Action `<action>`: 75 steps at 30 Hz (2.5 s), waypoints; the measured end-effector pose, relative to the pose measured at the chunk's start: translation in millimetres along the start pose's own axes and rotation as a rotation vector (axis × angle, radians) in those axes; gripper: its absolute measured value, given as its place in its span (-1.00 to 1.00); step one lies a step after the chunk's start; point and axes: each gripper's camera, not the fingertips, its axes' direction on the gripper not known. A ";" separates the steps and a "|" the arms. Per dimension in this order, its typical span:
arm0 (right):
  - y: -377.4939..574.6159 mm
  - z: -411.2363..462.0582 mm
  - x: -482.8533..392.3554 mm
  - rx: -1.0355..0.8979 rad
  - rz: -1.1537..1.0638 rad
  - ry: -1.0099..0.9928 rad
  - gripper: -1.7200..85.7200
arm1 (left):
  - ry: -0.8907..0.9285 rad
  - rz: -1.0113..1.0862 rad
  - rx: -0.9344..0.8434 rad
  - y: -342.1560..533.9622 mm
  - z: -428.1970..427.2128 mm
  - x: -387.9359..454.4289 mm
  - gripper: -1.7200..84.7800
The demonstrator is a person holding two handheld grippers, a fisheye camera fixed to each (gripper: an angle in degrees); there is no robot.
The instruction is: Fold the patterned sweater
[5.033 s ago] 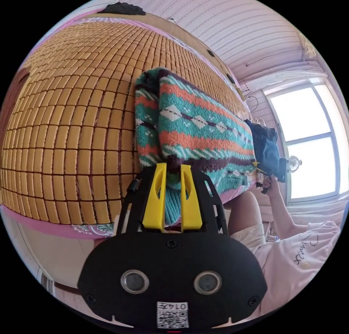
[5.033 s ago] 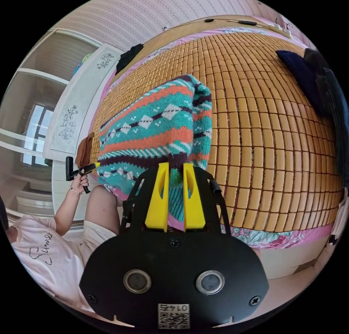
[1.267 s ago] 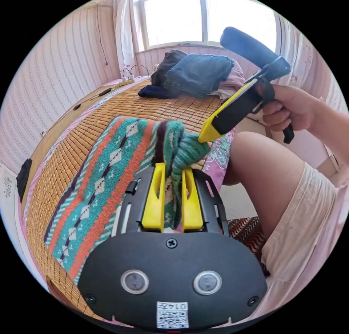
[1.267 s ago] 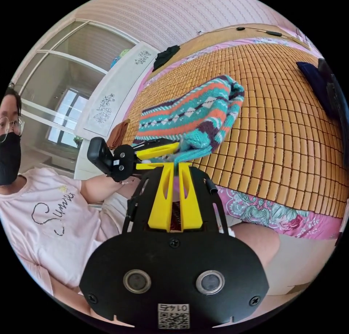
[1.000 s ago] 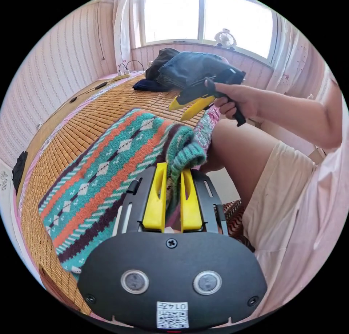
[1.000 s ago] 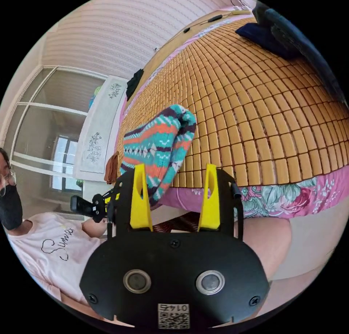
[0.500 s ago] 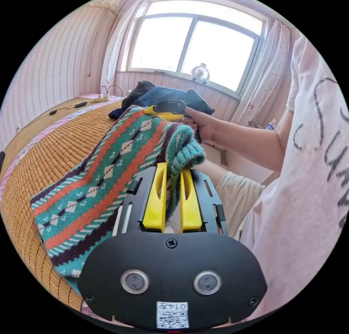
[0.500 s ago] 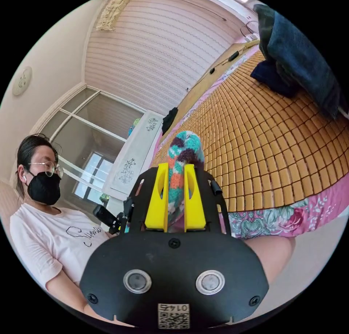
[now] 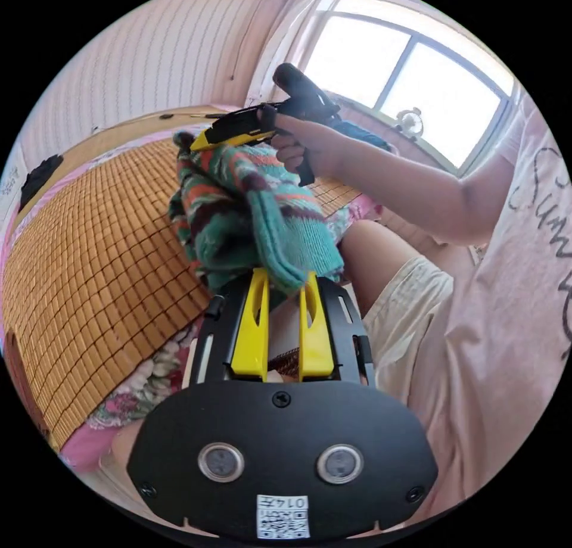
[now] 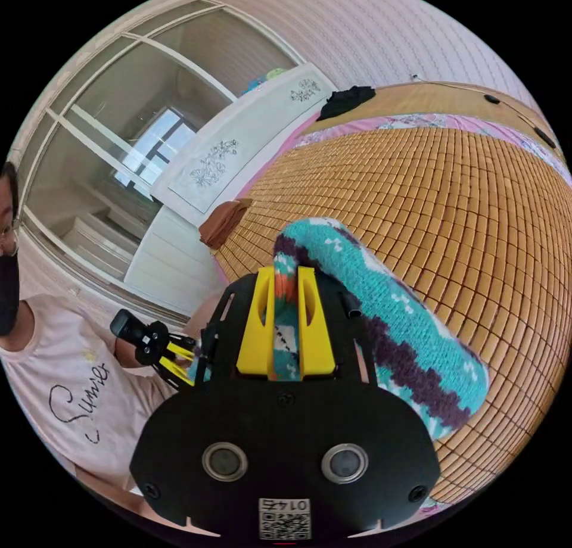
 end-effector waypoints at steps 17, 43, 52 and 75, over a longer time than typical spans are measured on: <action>-107.0 62.9 -19.8 -0.239 -0.103 0.427 -0.97 | -0.155 -0.259 0.035 -26.6 26.1 -48.4 -0.84; 50.6 -52.5 72.8 0.265 0.508 -0.017 -0.49 | 0.158 -0.324 -0.082 -59.3 100.8 -144.5 -0.43; 35.9 -50.3 89.5 0.261 0.523 -0.176 -0.56 | 0.317 -0.338 -0.038 -39.4 110.5 -151.8 -0.62; -470.1 187.7 -411.2 -0.312 -0.752 -0.280 -0.59 | -0.576 -1.050 0.923 270.0 -287.4 -177.9 -0.67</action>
